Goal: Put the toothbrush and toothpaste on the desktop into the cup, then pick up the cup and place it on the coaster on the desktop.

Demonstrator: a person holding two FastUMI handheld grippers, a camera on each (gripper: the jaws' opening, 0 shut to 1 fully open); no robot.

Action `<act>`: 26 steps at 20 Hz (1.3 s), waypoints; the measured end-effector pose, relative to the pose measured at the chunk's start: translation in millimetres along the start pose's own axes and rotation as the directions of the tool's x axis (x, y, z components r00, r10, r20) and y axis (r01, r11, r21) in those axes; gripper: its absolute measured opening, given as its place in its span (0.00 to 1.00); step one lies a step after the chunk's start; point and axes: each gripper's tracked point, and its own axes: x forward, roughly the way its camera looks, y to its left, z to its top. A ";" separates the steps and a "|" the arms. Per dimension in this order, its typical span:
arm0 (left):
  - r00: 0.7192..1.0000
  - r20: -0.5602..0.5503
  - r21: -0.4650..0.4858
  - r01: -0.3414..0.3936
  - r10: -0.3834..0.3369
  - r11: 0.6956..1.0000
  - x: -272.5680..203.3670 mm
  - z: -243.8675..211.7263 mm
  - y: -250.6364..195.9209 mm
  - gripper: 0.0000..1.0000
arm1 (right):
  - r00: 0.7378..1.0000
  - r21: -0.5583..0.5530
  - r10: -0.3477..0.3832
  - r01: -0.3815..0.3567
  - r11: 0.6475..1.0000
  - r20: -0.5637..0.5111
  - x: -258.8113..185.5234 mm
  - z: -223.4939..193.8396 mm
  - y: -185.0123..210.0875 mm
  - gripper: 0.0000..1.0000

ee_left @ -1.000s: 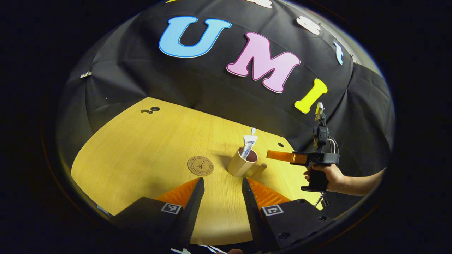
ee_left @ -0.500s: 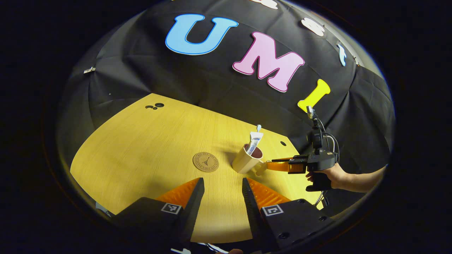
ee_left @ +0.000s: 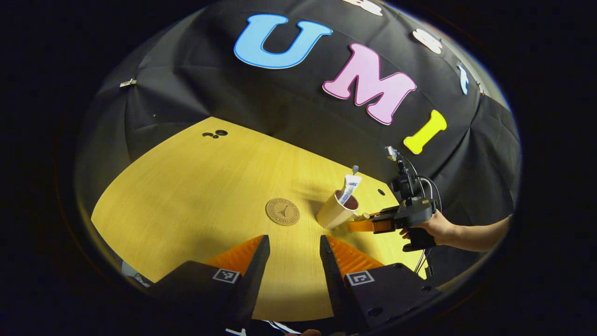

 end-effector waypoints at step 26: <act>0.999 -0.003 -0.074 -0.040 0.040 0.996 -9.9 -3.8 37.8 0.68 | 0.971 -0.135 -0.059 0.028 0.990 -0.234 39.9 0.5 -5.9 0.30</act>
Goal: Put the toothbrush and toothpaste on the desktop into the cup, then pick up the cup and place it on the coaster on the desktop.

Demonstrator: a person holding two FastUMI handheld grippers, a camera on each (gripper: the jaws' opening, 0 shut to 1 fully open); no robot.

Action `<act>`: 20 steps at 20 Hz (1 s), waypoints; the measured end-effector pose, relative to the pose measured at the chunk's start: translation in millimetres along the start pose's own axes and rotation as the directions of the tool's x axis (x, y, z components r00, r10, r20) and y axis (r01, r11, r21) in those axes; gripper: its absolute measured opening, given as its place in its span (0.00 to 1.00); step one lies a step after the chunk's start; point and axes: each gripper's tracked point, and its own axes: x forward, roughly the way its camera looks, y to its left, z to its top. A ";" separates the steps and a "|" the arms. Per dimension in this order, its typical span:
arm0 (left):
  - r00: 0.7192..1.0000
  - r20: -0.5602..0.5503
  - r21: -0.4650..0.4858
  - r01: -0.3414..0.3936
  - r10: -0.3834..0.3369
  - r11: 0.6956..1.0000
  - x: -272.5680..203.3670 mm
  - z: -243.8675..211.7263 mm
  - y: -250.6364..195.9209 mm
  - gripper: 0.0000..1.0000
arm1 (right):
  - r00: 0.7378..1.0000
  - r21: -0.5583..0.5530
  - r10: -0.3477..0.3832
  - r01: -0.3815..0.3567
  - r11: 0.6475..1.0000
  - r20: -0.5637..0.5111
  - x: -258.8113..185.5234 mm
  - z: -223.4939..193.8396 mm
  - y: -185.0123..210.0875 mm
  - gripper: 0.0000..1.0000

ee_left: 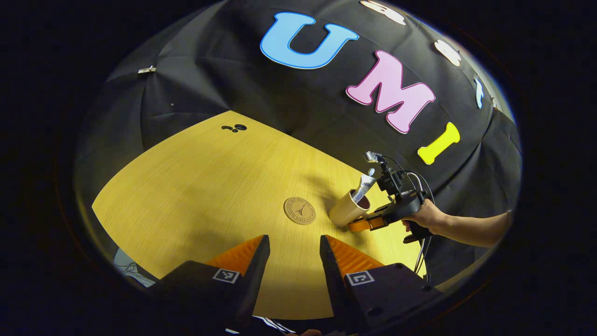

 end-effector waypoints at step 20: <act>0.999 0.031 -0.032 -0.020 0.021 0.999 -41.8 8.6 34.0 0.69 | 0.995 -0.061 0.067 -0.062 0.996 0.073 -2.1 55.6 88.5 0.30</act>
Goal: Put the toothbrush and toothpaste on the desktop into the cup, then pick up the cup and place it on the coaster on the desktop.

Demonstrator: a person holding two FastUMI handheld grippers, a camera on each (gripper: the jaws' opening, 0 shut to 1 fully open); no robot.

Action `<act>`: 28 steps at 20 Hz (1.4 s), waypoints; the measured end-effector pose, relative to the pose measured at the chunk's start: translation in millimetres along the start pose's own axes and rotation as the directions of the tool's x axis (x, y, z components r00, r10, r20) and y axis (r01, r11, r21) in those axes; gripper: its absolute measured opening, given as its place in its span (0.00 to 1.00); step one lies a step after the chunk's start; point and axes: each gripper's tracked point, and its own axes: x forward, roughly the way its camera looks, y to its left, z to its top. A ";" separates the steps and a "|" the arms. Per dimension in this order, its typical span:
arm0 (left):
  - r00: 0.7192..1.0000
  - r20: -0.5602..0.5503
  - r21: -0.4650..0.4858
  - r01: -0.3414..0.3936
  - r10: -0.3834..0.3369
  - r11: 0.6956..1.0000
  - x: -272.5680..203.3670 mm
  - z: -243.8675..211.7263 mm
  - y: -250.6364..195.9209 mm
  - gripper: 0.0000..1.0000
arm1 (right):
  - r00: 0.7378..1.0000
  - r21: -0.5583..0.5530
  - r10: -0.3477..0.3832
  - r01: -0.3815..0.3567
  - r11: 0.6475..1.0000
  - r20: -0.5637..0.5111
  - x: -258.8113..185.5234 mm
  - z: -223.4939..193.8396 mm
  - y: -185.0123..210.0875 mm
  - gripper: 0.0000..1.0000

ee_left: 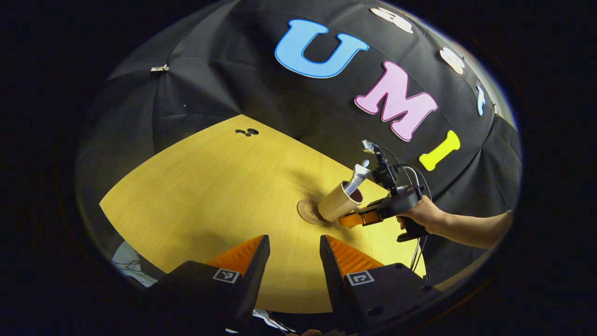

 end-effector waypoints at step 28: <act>1.000 -0.007 -0.035 -0.025 0.024 0.999 -15.3 4.3 25.5 0.68 | 0.999 -0.039 -0.025 0.023 0.999 -0.031 11.8 11.4 22.4 0.36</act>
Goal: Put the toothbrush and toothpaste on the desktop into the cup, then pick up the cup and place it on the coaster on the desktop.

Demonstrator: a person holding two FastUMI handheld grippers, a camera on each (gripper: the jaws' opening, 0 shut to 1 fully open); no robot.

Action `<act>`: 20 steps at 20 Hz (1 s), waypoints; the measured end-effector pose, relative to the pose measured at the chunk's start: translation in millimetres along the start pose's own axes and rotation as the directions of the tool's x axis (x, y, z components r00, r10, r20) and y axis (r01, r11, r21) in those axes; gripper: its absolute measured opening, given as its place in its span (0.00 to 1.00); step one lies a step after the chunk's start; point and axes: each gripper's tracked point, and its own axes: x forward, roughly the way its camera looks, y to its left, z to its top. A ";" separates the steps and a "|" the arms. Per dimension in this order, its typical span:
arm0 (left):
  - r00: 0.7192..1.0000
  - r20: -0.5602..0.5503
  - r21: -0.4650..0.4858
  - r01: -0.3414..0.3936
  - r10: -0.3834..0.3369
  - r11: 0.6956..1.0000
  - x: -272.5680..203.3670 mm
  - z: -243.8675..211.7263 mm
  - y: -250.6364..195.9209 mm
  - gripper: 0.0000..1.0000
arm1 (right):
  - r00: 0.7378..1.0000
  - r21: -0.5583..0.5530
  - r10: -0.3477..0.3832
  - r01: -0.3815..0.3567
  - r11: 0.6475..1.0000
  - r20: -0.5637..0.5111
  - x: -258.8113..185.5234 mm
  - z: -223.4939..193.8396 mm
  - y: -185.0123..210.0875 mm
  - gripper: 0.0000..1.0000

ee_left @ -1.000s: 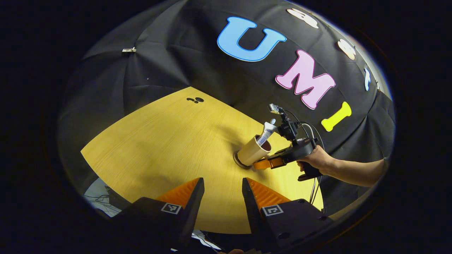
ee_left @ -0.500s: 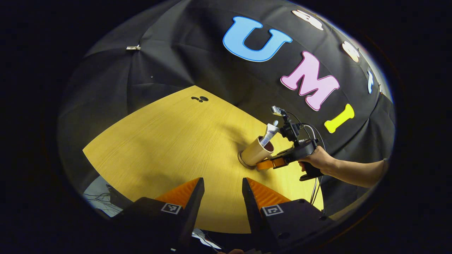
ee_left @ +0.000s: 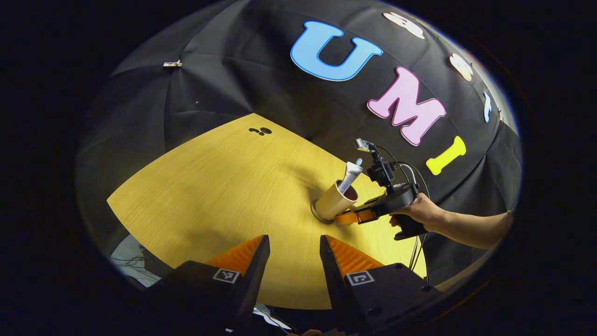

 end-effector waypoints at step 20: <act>0.989 -0.033 0.098 0.146 -0.144 0.984 15.3 -1.4 -61.7 0.71 | 0.877 0.246 -0.019 -0.114 0.962 0.480 -153.0 4.3 -15.5 0.61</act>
